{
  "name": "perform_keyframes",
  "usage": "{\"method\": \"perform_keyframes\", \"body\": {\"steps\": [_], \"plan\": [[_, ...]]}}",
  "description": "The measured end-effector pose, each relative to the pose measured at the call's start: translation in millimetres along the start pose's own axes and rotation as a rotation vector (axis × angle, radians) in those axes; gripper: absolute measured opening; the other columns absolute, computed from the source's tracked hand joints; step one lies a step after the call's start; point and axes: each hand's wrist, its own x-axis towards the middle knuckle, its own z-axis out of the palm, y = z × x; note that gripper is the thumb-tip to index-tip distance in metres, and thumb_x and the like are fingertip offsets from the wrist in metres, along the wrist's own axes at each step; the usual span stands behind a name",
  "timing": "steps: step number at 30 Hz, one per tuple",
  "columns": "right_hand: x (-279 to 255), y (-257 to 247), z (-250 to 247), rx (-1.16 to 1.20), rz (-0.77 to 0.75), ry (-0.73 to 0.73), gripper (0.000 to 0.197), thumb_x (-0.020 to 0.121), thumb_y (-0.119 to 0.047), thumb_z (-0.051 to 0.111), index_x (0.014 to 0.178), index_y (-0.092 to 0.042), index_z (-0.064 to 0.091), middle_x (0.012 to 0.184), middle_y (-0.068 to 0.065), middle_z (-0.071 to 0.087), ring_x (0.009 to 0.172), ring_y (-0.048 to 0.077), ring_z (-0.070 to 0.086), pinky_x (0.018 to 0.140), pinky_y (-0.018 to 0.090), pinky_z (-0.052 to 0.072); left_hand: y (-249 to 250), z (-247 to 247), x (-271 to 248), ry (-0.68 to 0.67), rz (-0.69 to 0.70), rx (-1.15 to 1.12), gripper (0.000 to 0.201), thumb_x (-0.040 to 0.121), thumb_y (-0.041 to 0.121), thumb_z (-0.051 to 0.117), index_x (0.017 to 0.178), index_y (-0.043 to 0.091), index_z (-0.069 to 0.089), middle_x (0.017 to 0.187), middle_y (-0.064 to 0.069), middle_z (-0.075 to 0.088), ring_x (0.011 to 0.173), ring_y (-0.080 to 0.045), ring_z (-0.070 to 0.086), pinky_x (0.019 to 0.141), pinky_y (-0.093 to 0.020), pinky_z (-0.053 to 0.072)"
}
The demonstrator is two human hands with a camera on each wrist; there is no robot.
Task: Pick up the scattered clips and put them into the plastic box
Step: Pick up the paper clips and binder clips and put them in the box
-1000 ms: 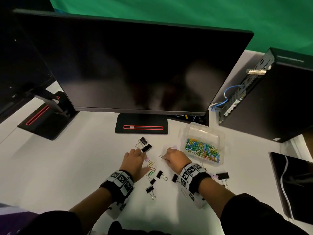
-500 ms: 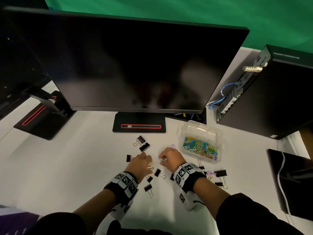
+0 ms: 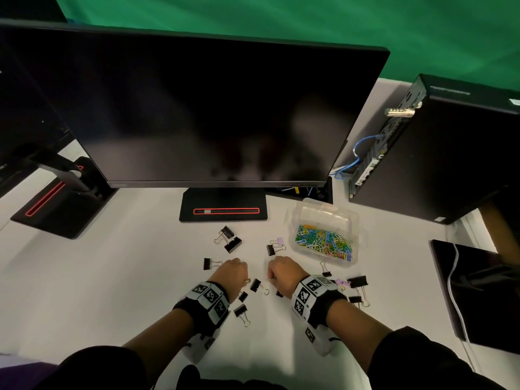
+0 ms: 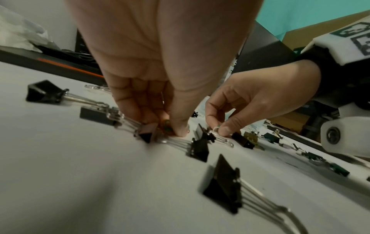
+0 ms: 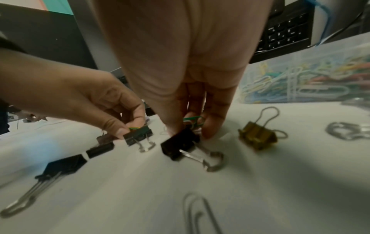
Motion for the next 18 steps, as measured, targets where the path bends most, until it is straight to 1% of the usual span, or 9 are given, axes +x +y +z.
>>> {"method": "perform_keyframes", "body": {"steps": [3, 5, 7, 10, 14, 16, 18], "plan": [[-7.6, 5.6, 3.7, 0.029, 0.021, 0.043, 0.019, 0.088, -0.009, 0.05, 0.105, -0.006, 0.056, 0.116, 0.014, 0.056, 0.108, 0.029, 0.052, 0.09, 0.033, 0.041, 6.5, 2.2, -4.0, -0.015, 0.017, 0.088, 0.027, 0.086, -0.002, 0.047, 0.112, 0.003, 0.047, 0.119, -0.012, 0.047, 0.106, -0.023, 0.052, 0.09, -0.028, 0.044], [-10.6, 8.4, 4.7, 0.068, 0.045, 0.076, 0.019, 0.087, -0.009, 0.051, 0.105, -0.007, 0.057, 0.114, 0.013, 0.059, 0.106, 0.028, 0.054, 0.088, 0.031, 0.042, 11.5, 4.0, -6.3, -0.001, 0.018, 0.127, 0.033, 0.082, -0.009, 0.043, 0.113, 0.003, 0.045, 0.119, -0.013, 0.045, 0.104, -0.025, 0.053, 0.087, -0.029, 0.045], [-12.1, 8.2, 6.1, 0.062, 0.051, 0.07, 0.018, 0.087, -0.008, 0.051, 0.104, -0.007, 0.059, 0.115, 0.013, 0.057, 0.107, 0.028, 0.054, 0.089, 0.031, 0.043, 16.8, 3.7, -7.2, 0.005, 0.017, 0.161, 0.035, 0.082, -0.009, 0.043, 0.114, 0.003, 0.043, 0.121, -0.014, 0.044, 0.104, -0.026, 0.054, 0.086, -0.03, 0.046], [-16.0, 5.7, 11.2, -0.009, 0.06, 0.047, 0.021, 0.086, -0.004, 0.051, 0.106, -0.005, 0.058, 0.119, 0.016, 0.05, 0.11, 0.031, 0.049, 0.092, 0.035, 0.041, 23.3, 2.6, -6.9, -0.021, 0.02, 0.226, 0.039, 0.082, -0.007, 0.048, 0.12, 0.002, 0.04, 0.126, -0.016, 0.042, 0.109, -0.029, 0.055, 0.09, -0.033, 0.047], [-26.9, 6.6, 18.9, -0.075, 0.087, 0.02, 0.025, 0.088, -0.009, 0.049, 0.111, -0.001, 0.053, 0.122, 0.018, 0.045, 0.115, 0.033, 0.042, 0.095, 0.037, 0.04, 31.0, 0.5, -6.4, -0.037, 0.014, 0.231, 0.041, 0.082, -0.007, 0.051, 0.12, 0.002, 0.039, 0.124, -0.014, 0.044, 0.104, -0.027, 0.058, 0.085, -0.031, 0.049], [-31.3, 8.0, 20.9, -0.068, 0.092, 0.024, 0.025, 0.087, -0.008, 0.049, 0.111, 0.0, 0.051, 0.121, 0.019, 0.045, 0.115, 0.033, 0.042, 0.095, 0.038, 0.04, 33.7, 0.8, -3.8, -0.037, 0.023, 0.226, 0.04, 0.082, -0.007, 0.051, 0.119, 0.002, 0.04, 0.124, -0.014, 0.045, 0.105, -0.026, 0.057, 0.084, -0.03, 0.048], [-35.6, 10.5, 21.6, -0.055, 0.072, 0.036, 0.024, 0.086, -0.005, 0.048, 0.109, 0.0, 0.051, 0.119, 0.019, 0.048, 0.113, 0.034, 0.043, 0.093, 0.039, 0.04, 37.0, 0.6, -0.4, -0.042, 0.029, 0.233, 0.039, 0.082, -0.009, 0.046, 0.119, 0.001, 0.04, 0.123, -0.015, 0.046, 0.107, -0.026, 0.056, 0.085, -0.03, 0.047]]}}
